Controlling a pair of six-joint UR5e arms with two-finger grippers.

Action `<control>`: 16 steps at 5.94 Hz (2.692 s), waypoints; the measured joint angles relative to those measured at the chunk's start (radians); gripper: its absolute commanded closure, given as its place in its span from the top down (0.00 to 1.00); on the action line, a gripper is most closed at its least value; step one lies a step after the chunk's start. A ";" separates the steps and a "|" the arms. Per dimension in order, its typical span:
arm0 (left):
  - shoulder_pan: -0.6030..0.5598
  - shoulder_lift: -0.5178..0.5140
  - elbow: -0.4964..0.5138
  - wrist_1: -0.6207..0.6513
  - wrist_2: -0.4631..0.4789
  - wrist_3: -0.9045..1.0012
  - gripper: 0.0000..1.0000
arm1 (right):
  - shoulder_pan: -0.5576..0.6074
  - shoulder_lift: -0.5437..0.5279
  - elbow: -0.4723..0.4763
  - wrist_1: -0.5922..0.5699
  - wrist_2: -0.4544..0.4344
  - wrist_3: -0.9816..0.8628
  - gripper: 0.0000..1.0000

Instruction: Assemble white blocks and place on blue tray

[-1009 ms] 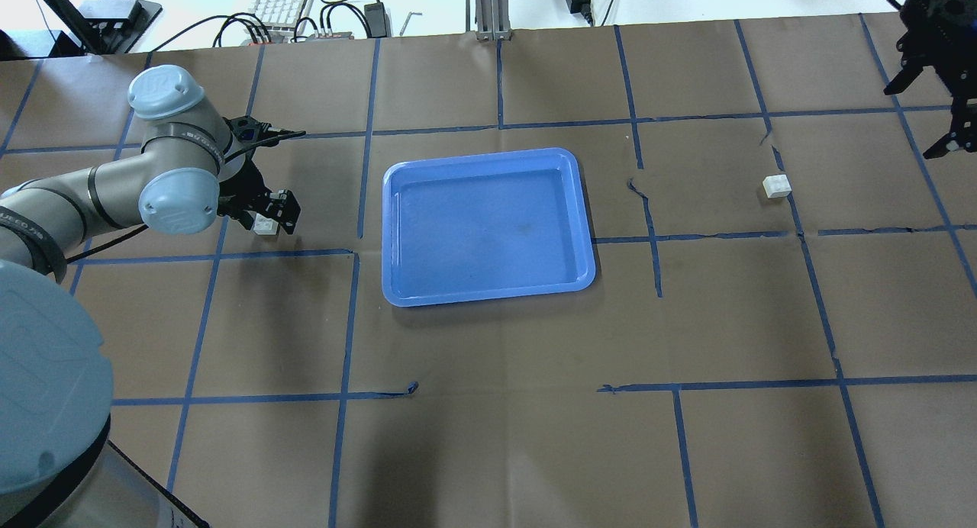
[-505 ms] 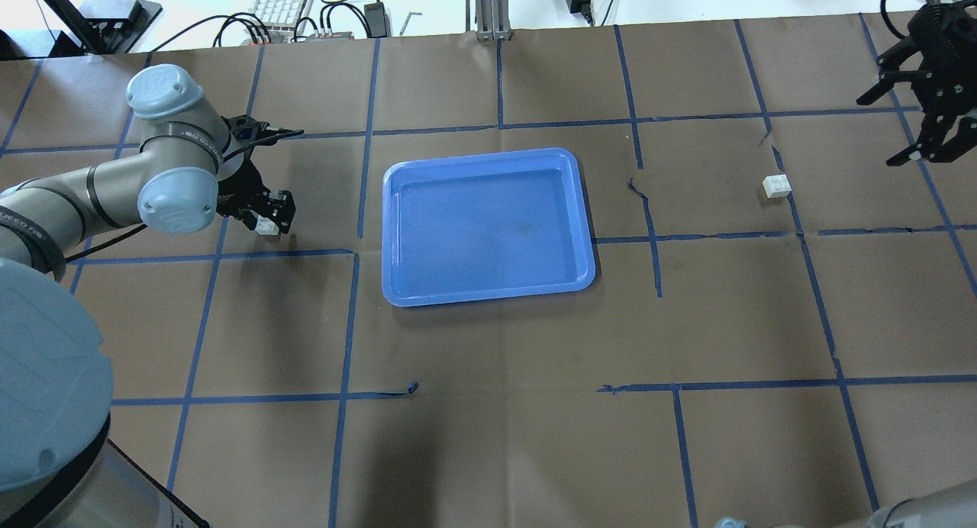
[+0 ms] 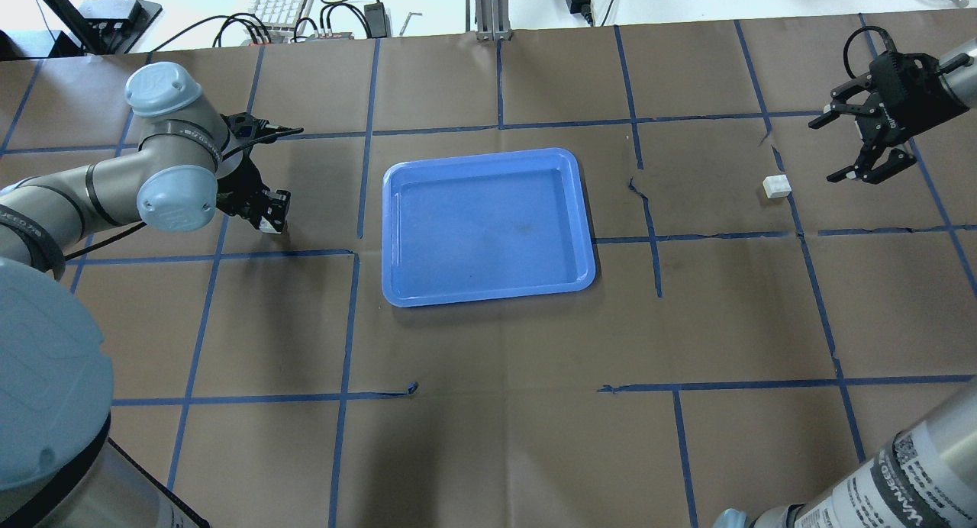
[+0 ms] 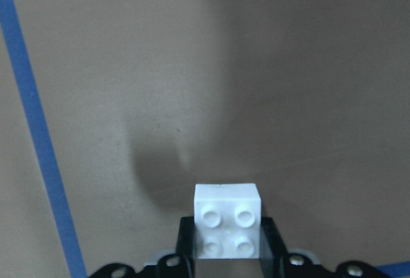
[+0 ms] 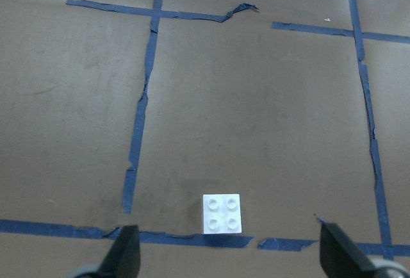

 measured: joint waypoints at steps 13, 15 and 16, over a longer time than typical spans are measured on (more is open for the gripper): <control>-0.564 -0.026 0.024 0.077 -0.002 0.810 0.13 | 0.010 0.126 0.001 -0.035 0.019 -0.006 0.30; -0.566 -0.039 0.024 0.105 -0.002 0.807 0.27 | 0.010 0.118 -0.001 -0.048 0.019 -0.006 0.28; -0.566 -0.042 0.024 0.111 -0.002 0.807 0.37 | 0.013 0.098 -0.005 -0.048 0.020 -0.003 0.28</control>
